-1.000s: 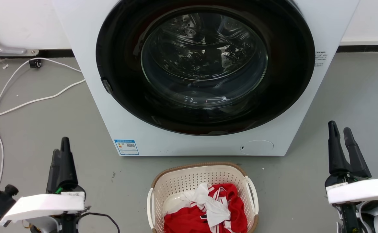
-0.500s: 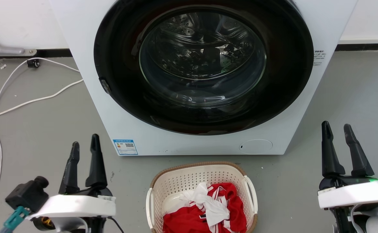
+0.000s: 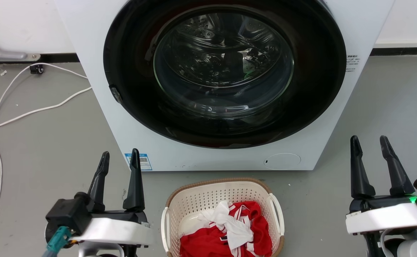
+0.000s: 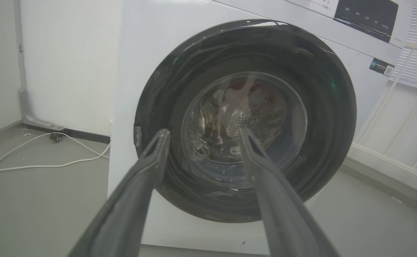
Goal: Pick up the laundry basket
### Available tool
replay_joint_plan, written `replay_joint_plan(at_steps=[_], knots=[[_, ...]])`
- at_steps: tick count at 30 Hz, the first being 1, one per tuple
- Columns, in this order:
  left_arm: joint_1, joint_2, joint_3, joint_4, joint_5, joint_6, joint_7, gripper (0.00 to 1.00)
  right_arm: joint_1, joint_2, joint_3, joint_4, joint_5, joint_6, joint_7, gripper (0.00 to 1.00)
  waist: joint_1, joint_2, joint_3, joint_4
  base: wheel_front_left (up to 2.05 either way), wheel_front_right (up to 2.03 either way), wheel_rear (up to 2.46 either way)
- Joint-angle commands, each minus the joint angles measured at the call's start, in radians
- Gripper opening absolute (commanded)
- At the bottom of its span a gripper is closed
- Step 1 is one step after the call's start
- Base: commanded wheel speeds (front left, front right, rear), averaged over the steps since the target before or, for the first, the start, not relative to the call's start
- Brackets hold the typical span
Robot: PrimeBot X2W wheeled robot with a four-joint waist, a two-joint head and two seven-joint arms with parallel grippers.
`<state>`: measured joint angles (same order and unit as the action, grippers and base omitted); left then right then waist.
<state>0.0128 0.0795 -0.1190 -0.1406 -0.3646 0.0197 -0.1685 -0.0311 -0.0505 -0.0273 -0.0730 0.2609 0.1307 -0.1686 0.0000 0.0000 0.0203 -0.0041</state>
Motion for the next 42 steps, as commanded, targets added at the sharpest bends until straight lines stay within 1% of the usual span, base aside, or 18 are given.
replay_joint_plan(at_steps=[1,4,8,12,16,18,22,24,27,30,32,33,34,37,38,42], knots=[[0.003,0.013,-0.017,-0.007,0.031,0.017,-0.01,1.0,0.005,-0.001,0.001,-0.01,-0.037,0.0,-0.01,1.0,0.0,0.0,0.0,-0.001,0.0,0.0,0.0],[0.004,0.025,-0.039,-0.003,0.052,0.037,-0.018,1.0,0.011,-0.001,0.002,0.0,-0.074,0.0,-0.018,1.0,0.0,0.0,-0.001,-0.001,0.0,0.0,0.0],[0.005,0.041,-0.072,0.002,0.082,0.048,-0.026,1.0,0.016,-0.001,0.001,0.012,-0.114,0.0,-0.028,1.0,0.0,0.0,0.001,-0.002,0.0,0.0,0.0],[0.008,0.051,-0.102,0.02,0.105,0.034,-0.035,1.0,0.017,-0.001,0.0,0.022,-0.156,0.0,-0.036,1.0,0.0,0.0,0.004,-0.002,0.0,0.0,0.0],[0.016,0.053,-0.116,0.033,0.135,0.034,-0.044,1.0,0.024,0.0,-0.002,0.032,-0.194,0.0,-0.044,1.0,0.0,0.0,0.003,-0.004,0.0,0.0,0.0],[0.017,0.056,-0.123,0.04,0.152,0.027,-0.049,1.0,0.026,0.0,0.0,0.036,-0.215,0.0,-0.048,1.0,0.0,0.0,0.003,-0.005,0.0,0.0,0.0],[0.02,0.056,-0.132,0.046,0.19,0.04,-0.057,1.0,0.031,0.0,0.004,0.039,-0.252,0.0,-0.057,1.0,0.0,0.0,0.002,-0.007,0.0,0.0,0.0],[0.024,0.057,-0.137,0.051,0.205,0.04,-0.061,1.0,0.032,0.0,0.007,0.041,-0.267,0.0,-0.061,1.0,0.0,0.0,0.002,-0.008,0.0,0.0,0.0],[0.029,0.053,-0.144,0.06,0.211,0.024,-0.066,1.0,0.034,0.0,0.012,0.046,-0.281,0.0,-0.066,1.0,0.0,0.0,0.003,-0.009,0.0,0.0,0.0],[0.042,0.031,-0.119,0.072,0.195,0.01,-0.072,1.0,0.046,0.0,0.007,0.071,-0.237,0.0,-0.072,1.0,0.0,0.0,0.003,-0.008,0.0,0.0,0.0],[0.049,0.017,-0.095,0.089,0.186,-0.012,-0.076,1.0,0.048,0.0,0.007,0.095,-0.216,0.0,-0.075,1.0,0.0,0.0,0.002,-0.007,0.0,0.0,0.0],[0.048,0.013,-0.089,0.094,0.194,-0.027,-0.077,1.0,0.049,0.0,0.009,0.107,-0.208,0.0,-0.077,1.0,0.0,0.0,0.002,-0.007,0.0,0.0,0.0],[0.048,0.013,-0.089,0.094,0.194,-0.027,-0.077,1.0,0.049,0.0,0.009,0.107,-0.208,0.0,-0.077,1.0,0.0,0.0,0.002,-0.007,0.0,0.0,0.0],[0.054,-0.002,-0.066,0.107,0.215,-0.055,-0.083,1.0,0.051,0.0,0.016,0.148,-0.17,0.0,-0.083,1.0,0.0,0.0,0.002,-0.007,0.0,0.0,0.0],[0.06,-0.013,-0.052,0.118,0.241,-0.076,-0.088,1.0,0.043,0.0,0.023,0.172,-0.162,0.0,-0.088,1.0,0.0,0.0,0.003,-0.007,0.0,0.0,0.0],[0.064,-0.02,-0.045,0.138,0.275,-0.095,-0.095,1.0,0.033,0.0,0.027,0.188,-0.179,0.0,-0.095,1.0,0.0,0.0,0.006,-0.008,0.0,0.0,0.0]])
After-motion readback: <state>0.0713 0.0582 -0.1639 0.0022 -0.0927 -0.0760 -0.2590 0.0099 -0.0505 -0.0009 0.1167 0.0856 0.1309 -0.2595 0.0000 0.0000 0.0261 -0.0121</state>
